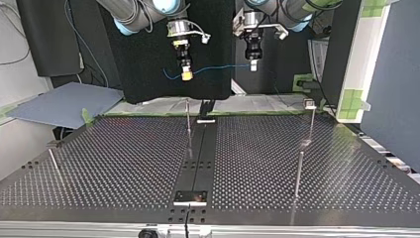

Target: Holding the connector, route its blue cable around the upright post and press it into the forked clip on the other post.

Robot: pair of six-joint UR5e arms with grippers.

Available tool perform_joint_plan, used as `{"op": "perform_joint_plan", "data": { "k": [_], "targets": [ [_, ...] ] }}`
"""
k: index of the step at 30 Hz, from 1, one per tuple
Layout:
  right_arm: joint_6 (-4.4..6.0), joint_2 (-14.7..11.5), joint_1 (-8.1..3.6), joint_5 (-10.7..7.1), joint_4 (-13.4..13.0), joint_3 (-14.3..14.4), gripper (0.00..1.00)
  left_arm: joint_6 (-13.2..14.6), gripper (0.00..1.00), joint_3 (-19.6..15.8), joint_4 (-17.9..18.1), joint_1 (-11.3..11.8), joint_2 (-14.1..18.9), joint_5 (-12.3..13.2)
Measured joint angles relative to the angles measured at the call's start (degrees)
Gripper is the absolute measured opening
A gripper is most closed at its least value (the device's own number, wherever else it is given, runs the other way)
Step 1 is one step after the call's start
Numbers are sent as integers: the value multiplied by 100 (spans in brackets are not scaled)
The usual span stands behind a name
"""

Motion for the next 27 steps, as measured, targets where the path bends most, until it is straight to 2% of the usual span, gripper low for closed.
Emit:
{"op": "perform_joint_plan", "data": {
  "k": [14,20,23,27],
  "targets": [
    [11,10,-10,-5,10,-10,0,0,0,0,0,0,0,0],
    [154,213,-212,-16,211,-94,0,0,0,0,0,0,0,0],
    [176,348,-325,-17,348,-102,0,0,0,0,0,0,0,0],
    [183,550,-377,-18,533,-103,0,0,0,0,0,0,0,0]
  ]
}}
